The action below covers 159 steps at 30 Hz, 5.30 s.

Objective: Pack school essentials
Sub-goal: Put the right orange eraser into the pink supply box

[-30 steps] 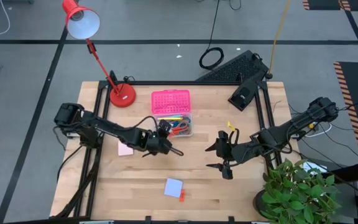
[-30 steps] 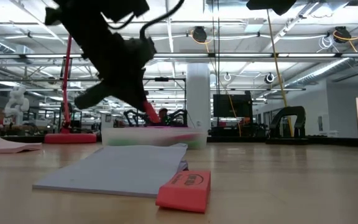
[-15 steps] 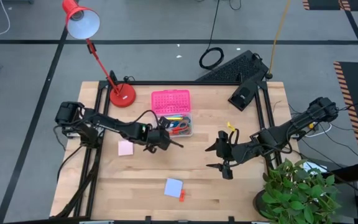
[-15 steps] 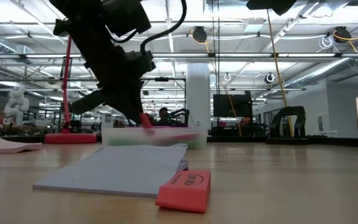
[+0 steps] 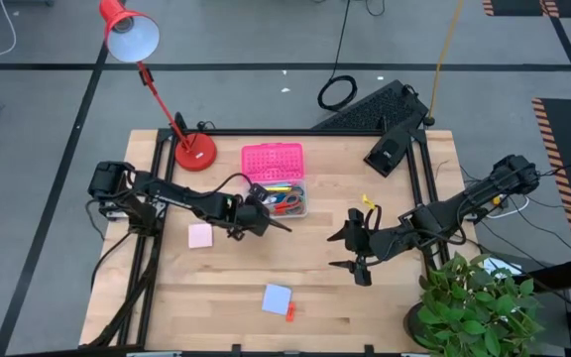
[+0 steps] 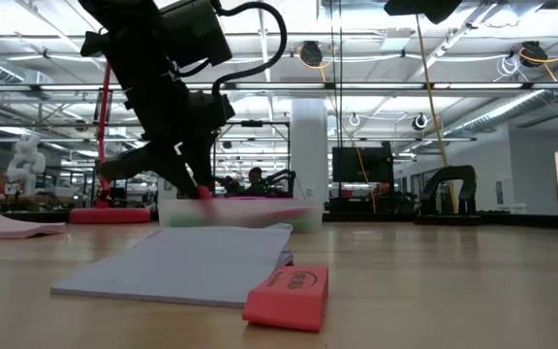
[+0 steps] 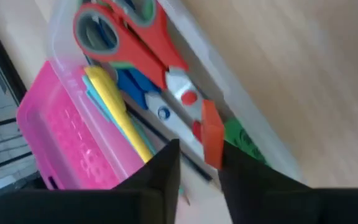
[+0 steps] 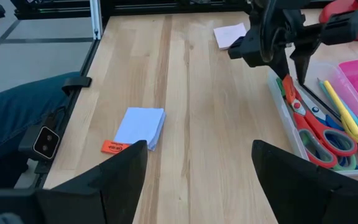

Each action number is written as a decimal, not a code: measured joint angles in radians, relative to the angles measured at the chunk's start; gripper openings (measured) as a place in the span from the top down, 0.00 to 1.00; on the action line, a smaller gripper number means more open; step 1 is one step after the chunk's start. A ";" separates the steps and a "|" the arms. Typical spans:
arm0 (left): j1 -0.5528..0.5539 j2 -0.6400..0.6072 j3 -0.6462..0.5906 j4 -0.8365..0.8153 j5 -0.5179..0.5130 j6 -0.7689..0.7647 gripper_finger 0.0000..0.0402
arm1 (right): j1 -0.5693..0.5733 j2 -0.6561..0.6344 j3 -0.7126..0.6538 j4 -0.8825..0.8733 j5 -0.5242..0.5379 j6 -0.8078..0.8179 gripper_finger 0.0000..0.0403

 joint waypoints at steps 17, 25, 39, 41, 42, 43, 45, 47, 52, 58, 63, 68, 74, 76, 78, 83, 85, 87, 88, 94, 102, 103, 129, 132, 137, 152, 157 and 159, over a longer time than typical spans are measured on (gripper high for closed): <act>-0.019 -0.026 0.001 -0.093 -0.020 -0.073 0.54 | 0.000 0.000 0.000 0.000 0.000 0.000 0.30; -0.021 -0.140 0.001 -0.109 -0.001 -0.136 0.54 | 0.000 0.000 0.000 0.000 0.000 -0.004 0.30; -0.011 -0.144 0.000 -0.035 0.149 -0.589 0.54 | 0.000 0.000 0.000 0.000 0.000 -0.004 0.30; -0.009 -0.121 0.001 -0.014 0.141 -0.614 0.54 | 0.000 0.000 0.000 0.000 0.000 -0.004 0.30; -0.006 -0.108 0.001 -0.019 0.140 -0.624 0.54 | 0.000 0.000 0.000 -0.001 0.000 -0.004 0.30; -0.003 -0.097 0.001 -0.024 0.137 -0.631 0.54 | 0.000 0.000 0.000 -0.001 0.000 -0.004 0.30; 0.001 -0.075 0.001 -0.018 0.110 -0.633 0.56 | 0.000 0.000 0.000 -0.003 0.000 -0.007 0.30; 0.001 -0.068 0.000 -0.031 0.074 -0.636 0.60 | 0.000 0.000 0.000 -0.002 0.000 -0.012 0.30; 0.010 -0.062 0.000 -0.041 0.063 -0.648 0.75 | 0.000 0.000 0.000 -0.002 0.000 -0.016 0.30; 0.029 -0.062 0.000 -0.072 0.114 -0.662 0.89 | 0.000 0.000 0.000 -0.002 0.000 -0.016 0.30; 0.035 -0.062 0.000 -0.073 0.123 -0.658 0.96 | 0.000 0.000 0.000 -0.001 0.000 -0.016 0.30; 0.035 -0.062 0.000 -0.042 0.139 -0.652 0.99 | 0.000 0.000 0.000 -0.001 0.000 -0.018 0.30; 0.037 -0.048 0.000 -0.036 0.148 -0.658 0.96 | 0.000 0.000 0.000 -0.001 0.000 -0.019 0.30; 0.039 -0.047 0.000 -0.051 0.147 -0.667 0.96 | 0.000 0.000 0.000 -0.001 0.000 -0.019 0.30; 0.039 -0.039 0.001 -0.047 0.145 -0.673 0.98 | 0.000 0.000 0.000 0.000 0.000 -0.019 0.30; 0.039 -0.037 0.000 -0.051 0.140 -0.674 0.98 | 0.000 0.000 0.000 -0.001 -0.001 -0.019 0.30; 0.039 -0.037 -0.001 -0.060 0.140 -0.673 0.97 | 0.000 0.000 0.000 0.000 -0.001 -0.019 0.30; 0.039 -0.037 -0.001 -0.060 0.139 -0.669 0.98 | 0.000 0.000 0.000 -0.001 -0.001 -0.019 0.30; 0.039 -0.037 -0.001 -0.067 0.133 -0.669 0.98 | 0.000 0.000 0.000 0.000 -0.001 -0.019 0.30; 0.039 -0.040 -0.001 -0.103 0.057 -0.673 0.98 | 0.000 0.000 0.000 0.000 -0.001 -0.019 0.30; -0.002 -0.052 -0.001 -0.037 0.102 -0.677 0.99 | 0.000 0.000 0.000 -0.001 -0.001 -0.019 0.30; -0.006 -0.052 0.000 -0.036 0.109 -0.682 0.98 | 0.000 0.000 0.000 -0.001 -0.001 -0.019 0.30; -0.003 -0.037 -0.001 -0.011 0.096 -0.688 0.99 | 0.000 0.000 -0.001 0.000 -0.001 -0.019 0.30; -0.003 -0.037 -0.001 -0.014 0.100 -0.697 0.98 | 0.000 0.000 -0.001 0.000 -0.001 -0.022 0.30; 0.001 -0.037 -0.001 -0.028 0.113 -0.714 0.99 | 0.000 0.000 -0.001 0.000 -0.001 -0.022 0.30; 0.009 -0.037 -0.002 -0.077 0.131 -0.729 0.99 | 0.000 0.000 -0.001 0.000 -0.001 -0.020 0.30; 0.030 -0.037 -0.002 -0.100 0.120 -0.737 0.98 | 0.000 0.000 -0.001 0.000 -0.001 -0.020 0.30; 0.044 -0.037 -0.002 -0.125 0.111 -0.754 0.97 | 0.000 0.000 -0.001 0.000 -0.001 -0.020 0.30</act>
